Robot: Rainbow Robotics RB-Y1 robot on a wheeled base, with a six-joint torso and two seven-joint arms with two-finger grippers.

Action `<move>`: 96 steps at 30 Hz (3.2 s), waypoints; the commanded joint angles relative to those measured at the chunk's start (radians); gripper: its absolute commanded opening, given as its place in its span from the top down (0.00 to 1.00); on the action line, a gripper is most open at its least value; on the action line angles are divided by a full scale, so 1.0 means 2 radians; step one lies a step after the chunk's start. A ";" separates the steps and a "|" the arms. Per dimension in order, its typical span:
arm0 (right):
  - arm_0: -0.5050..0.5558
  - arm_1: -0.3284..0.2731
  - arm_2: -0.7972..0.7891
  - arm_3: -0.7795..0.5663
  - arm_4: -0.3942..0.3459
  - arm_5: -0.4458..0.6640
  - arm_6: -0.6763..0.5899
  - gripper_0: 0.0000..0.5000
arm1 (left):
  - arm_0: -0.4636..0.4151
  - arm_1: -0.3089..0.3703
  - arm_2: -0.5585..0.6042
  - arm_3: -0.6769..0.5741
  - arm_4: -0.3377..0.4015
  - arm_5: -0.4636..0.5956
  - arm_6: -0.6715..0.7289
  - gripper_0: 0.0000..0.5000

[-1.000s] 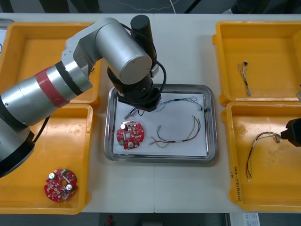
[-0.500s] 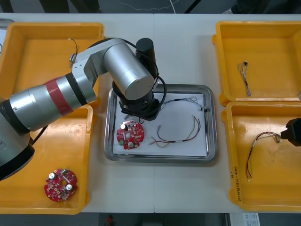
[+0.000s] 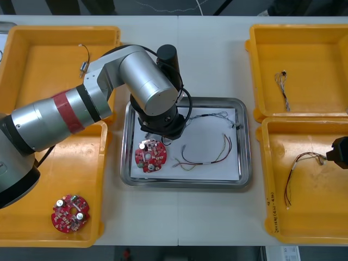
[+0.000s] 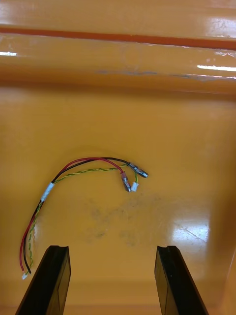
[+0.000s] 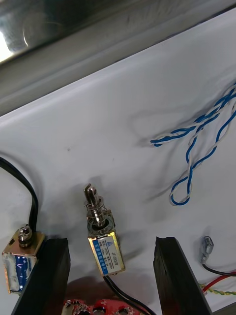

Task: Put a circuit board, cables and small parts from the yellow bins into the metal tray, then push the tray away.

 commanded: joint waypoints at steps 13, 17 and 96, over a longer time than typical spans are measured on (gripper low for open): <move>0.007 -0.017 -0.016 -0.018 -0.001 0.002 -0.012 0.00 | -0.025 -0.005 0.072 -0.039 0.006 0.051 0.034 0.00; 0.007 -0.017 -0.018 -0.018 -0.004 0.002 -0.012 0.00 | -0.025 0.005 0.108 -0.060 0.006 0.087 0.034 0.00; -0.303 -0.008 0.684 0.036 -0.040 -0.122 0.050 0.00 | 0.414 0.247 0.595 -0.418 0.072 0.263 -0.032 0.00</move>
